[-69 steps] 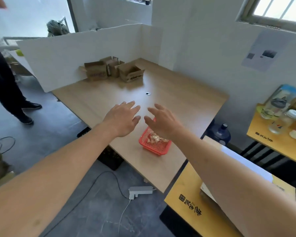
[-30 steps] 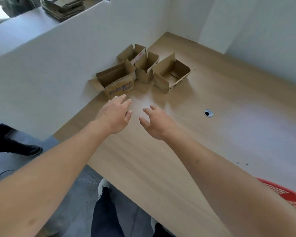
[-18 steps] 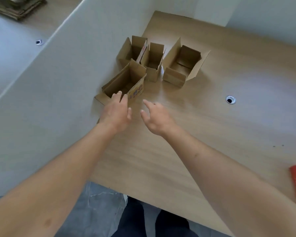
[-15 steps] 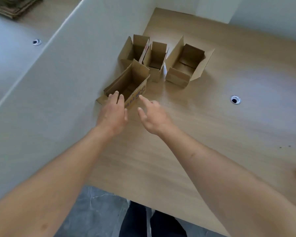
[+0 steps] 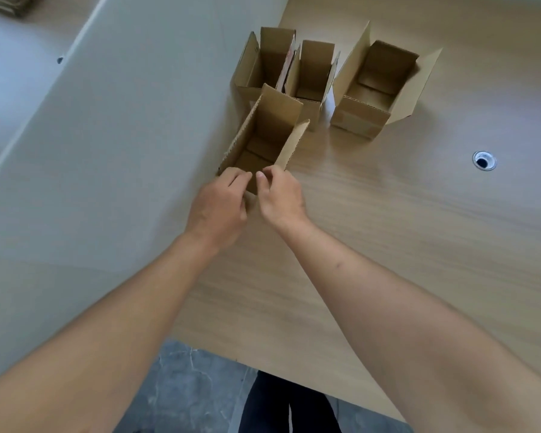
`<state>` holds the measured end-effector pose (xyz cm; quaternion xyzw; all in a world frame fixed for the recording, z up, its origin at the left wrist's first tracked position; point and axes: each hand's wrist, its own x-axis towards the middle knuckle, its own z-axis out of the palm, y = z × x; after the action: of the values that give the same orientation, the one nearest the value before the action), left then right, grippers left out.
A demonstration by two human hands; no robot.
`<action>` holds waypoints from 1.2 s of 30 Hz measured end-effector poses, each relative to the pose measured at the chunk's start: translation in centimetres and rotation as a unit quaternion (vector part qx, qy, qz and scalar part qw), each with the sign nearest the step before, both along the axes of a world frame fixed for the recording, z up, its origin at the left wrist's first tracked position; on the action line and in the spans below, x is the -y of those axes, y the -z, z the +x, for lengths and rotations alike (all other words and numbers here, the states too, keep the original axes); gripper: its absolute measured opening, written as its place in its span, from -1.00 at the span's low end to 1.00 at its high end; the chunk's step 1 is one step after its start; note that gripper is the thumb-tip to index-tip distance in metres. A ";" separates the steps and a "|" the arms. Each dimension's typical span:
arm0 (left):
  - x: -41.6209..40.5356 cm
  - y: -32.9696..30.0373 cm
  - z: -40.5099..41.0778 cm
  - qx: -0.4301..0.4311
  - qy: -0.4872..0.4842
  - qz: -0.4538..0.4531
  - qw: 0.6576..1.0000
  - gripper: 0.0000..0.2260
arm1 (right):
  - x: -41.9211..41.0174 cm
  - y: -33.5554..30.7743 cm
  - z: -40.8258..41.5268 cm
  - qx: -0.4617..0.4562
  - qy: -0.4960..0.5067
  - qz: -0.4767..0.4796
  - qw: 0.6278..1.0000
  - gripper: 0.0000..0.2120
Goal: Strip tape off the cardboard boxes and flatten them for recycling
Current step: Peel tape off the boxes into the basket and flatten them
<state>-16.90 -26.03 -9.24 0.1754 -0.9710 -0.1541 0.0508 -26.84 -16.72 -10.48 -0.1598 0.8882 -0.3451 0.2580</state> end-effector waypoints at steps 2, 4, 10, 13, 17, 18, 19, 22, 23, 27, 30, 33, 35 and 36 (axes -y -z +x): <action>-0.3 -1.0 -0.1 -0.023 0.003 -0.013 1.000 -0.60 | -1.0 -0.3 0.3 -0.006 0.015 0.008 1.000 -0.70; -0.9 -1.8 -0.4 -0.037 0.006 -0.020 0.999 -0.59 | -2.6 -0.8 0.6 -0.008 0.012 0.019 1.000 -0.67; -5.0 -2.8 -1.2 0.015 0.041 -0.068 0.997 -0.62 | -8.7 -2.7 1.2 0.023 0.052 0.025 0.998 -0.40; -8.0 -3.6 -1.4 0.032 0.059 -0.070 0.995 -0.61 | -12.5 -3.3 1.7 0.019 0.059 0.035 0.997 -0.34; -12.0 -4.8 -2.0 0.052 0.089 -0.068 0.992 -0.55 | -17.7 -4.5 2.6 0.014 0.078 0.053 0.995 -0.36; -13.0 -5.2 -2.1 0.052 0.095 -0.062 0.992 -0.54 | -18.9 -5.0 2.9 0.010 0.082 0.057 0.995 -0.36; -14.0 -5.4 -2.3 0.050 0.103 -0.058 0.992 -0.54 | -20.0 -5.4 3.3 0.004 0.085 0.061 0.994 -0.35; -17.4 -6.3 -2.8 0.050 0.143 -0.046 0.987 -0.55 | -23.6 -6.3 4.7 -0.012 0.105 0.076 0.991 -0.32; -18.6 -6.5 -3.0 0.047 0.159 -0.040 0.985 -0.55 | -24.8 -6.5 5.3 -0.019 0.118 0.078 0.990 -0.32; -23.8 -7.2 -3.3 0.051 0.210 -0.033 0.976 -0.55 | -29.9 -6.9 7.1 -0.033 0.164 0.077 0.983 -0.32; -27.8 -7.5 -3.7 0.066 0.241 -0.043 0.967 -0.54 | -34.2 -7.3 7.3 -0.038 0.184 0.086 0.978 -0.31; -31.9 -7.5 -4.2 0.078 0.264 -0.056 0.960 -0.54 | -38.7 -7.6 7.2 -0.041 0.199 0.096 0.974 -0.30; -34.8 -7.5 -4.8 0.082 0.270 -0.059 0.958 -0.53 | -41.7 -7.5 6.5 -0.036 0.206 0.094 0.973 -0.30; -36.3 -7.4 -5.3 0.082 0.272 -0.061 0.957 -0.53 | -43.2 -7.3 6.1 -0.034 0.209 0.092 0.973 -0.30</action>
<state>-22.19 10.25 -1.83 -0.0871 -0.9904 -0.0871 -0.0623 -20.76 26.51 -3.15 0.0415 0.9381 -0.3028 0.1632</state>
